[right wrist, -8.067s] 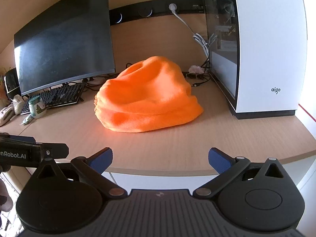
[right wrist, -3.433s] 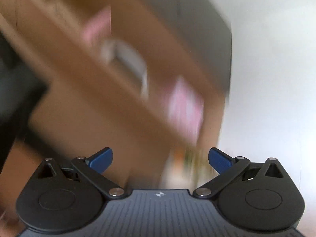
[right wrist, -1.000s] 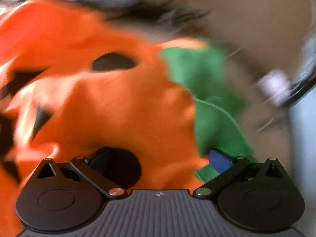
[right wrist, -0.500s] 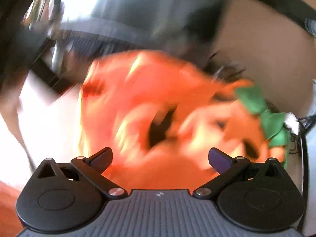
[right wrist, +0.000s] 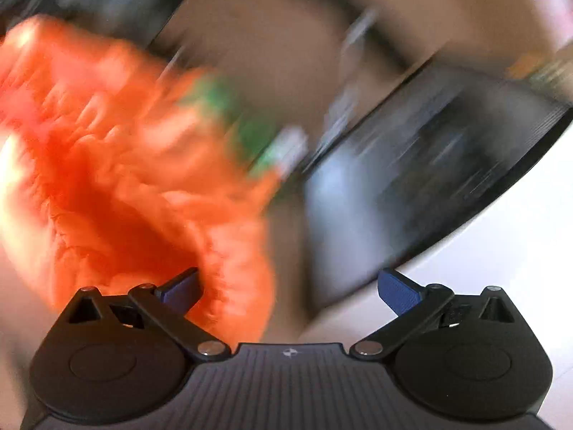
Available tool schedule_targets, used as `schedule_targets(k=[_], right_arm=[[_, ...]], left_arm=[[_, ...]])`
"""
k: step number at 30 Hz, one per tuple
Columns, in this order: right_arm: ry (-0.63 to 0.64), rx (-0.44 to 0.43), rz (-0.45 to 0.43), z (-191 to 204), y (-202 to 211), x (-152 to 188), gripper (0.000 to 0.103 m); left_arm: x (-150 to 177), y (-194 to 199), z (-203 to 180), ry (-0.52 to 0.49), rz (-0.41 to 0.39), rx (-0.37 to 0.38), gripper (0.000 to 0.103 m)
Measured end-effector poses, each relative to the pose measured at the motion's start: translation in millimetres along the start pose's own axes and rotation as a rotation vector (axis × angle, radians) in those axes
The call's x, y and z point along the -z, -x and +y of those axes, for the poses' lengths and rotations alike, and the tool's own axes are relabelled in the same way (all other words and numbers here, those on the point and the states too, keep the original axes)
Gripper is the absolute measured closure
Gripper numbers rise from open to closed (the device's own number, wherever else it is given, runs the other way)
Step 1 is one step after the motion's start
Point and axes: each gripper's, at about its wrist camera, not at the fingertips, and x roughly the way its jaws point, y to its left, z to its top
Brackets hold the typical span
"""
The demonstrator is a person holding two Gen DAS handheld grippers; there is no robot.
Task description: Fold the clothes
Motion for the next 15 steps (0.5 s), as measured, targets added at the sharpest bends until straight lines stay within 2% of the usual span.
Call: schedule_targets(k=[2,6,8,10,12,13,15], right_arm=[[-0.041,-0.169,0.043,-2.0,2.5,13.1,0.000],[-0.192,-0.478,-0.095,-39.3,31.9,5.5,0.000],[-0.342,-0.560,-0.170,-60.2,31.9,-5.9,0.000],[-0.516,-0.622,-0.215,-75.8,23.8,-15.7,0.000],[-0.706,-0.666,-0.183,-80.4,-1.4,-17.9,0.000],[-0.785,-0.682,-0.127,-78.5,-17.6,-13.0,0.000],[-0.851,-0.690,-0.035,-66.0,-32.1,-0.2,0.000]], left_arm=[[-1.6,5.8,-0.5,0.037,-0.024,0.125,0.008],[-23.2,17.0,-4.3,0.082,-0.134,0.343,0.007],[-38.6,9.4,-10.0,0.090,-0.184,0.444,0.005],[-46.0,-15.6,-20.0,0.102,-0.204,0.485,0.005],[-48.5,-54.5,-20.8,0.167,-0.107,0.499,0.005],[-43.6,-71.0,-19.1,0.199,-0.043,0.500,0.005],[-24.5,-87.7,-15.3,0.208,0.056,0.466,0.005]])
